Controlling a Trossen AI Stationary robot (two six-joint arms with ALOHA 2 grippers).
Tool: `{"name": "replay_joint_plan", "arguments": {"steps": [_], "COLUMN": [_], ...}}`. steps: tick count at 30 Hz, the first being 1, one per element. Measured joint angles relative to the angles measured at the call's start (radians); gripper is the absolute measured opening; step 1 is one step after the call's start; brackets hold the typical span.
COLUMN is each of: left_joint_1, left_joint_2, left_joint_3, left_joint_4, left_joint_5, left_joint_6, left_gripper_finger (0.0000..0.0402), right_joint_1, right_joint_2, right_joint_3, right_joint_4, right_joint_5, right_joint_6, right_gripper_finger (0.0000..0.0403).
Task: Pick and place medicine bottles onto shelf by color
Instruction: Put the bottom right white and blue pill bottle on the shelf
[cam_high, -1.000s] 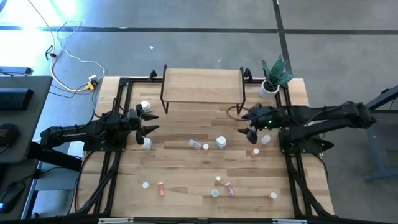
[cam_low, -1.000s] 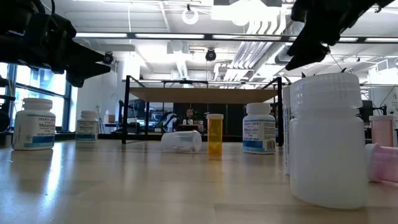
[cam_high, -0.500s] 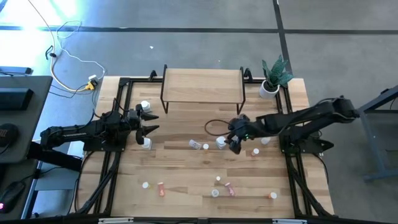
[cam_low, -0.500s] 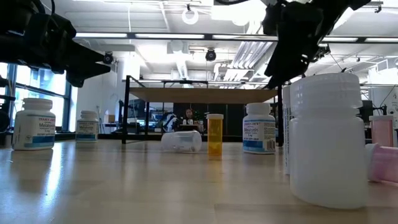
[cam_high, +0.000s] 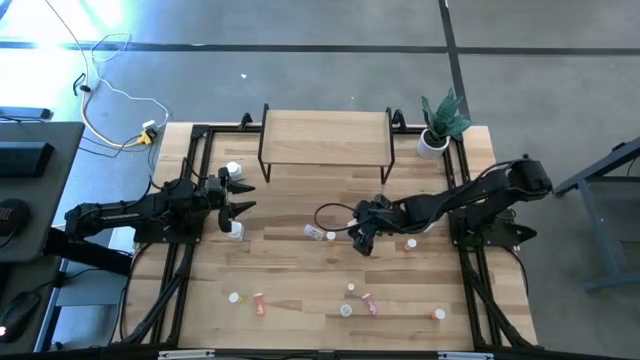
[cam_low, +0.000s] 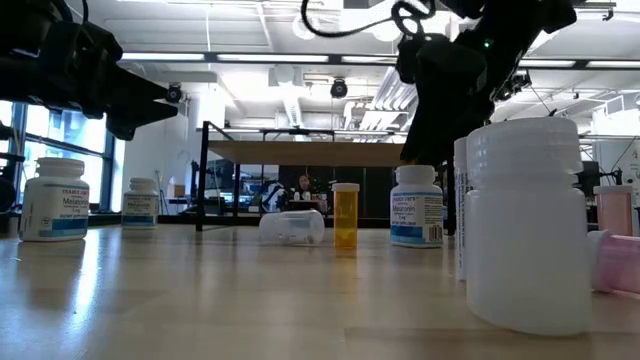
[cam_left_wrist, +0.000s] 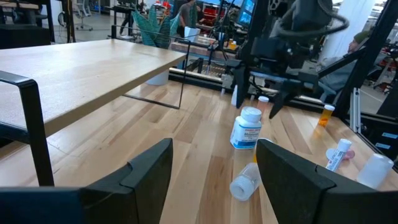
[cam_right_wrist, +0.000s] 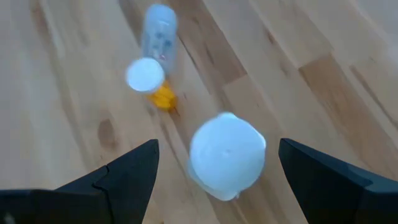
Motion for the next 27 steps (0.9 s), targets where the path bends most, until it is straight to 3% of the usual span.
{"name": "replay_joint_plan", "arguments": {"steps": [8,21,27], "left_joint_1": [0.000,0.000,0.000], "left_joint_2": [0.000,0.000,0.000], "left_joint_3": [0.000,0.000,0.000], "left_joint_4": [0.000,0.000,0.000], "left_joint_5": [0.000,0.000,0.000], "left_joint_6": [0.000,0.000,0.000], "left_gripper_finger": [0.0223,0.0223,0.0223], "right_joint_1": [-0.001,-0.001,-0.001], "right_joint_2": [0.044,0.048,0.048], "right_joint_3": [0.000,0.001,0.001], "right_joint_4": [0.001,0.003,0.007], "right_joint_5": [0.039,0.023,0.023], "right_joint_6": [0.043,0.072,0.091], "right_gripper_finger": [0.0308,0.0169,0.0154]}}
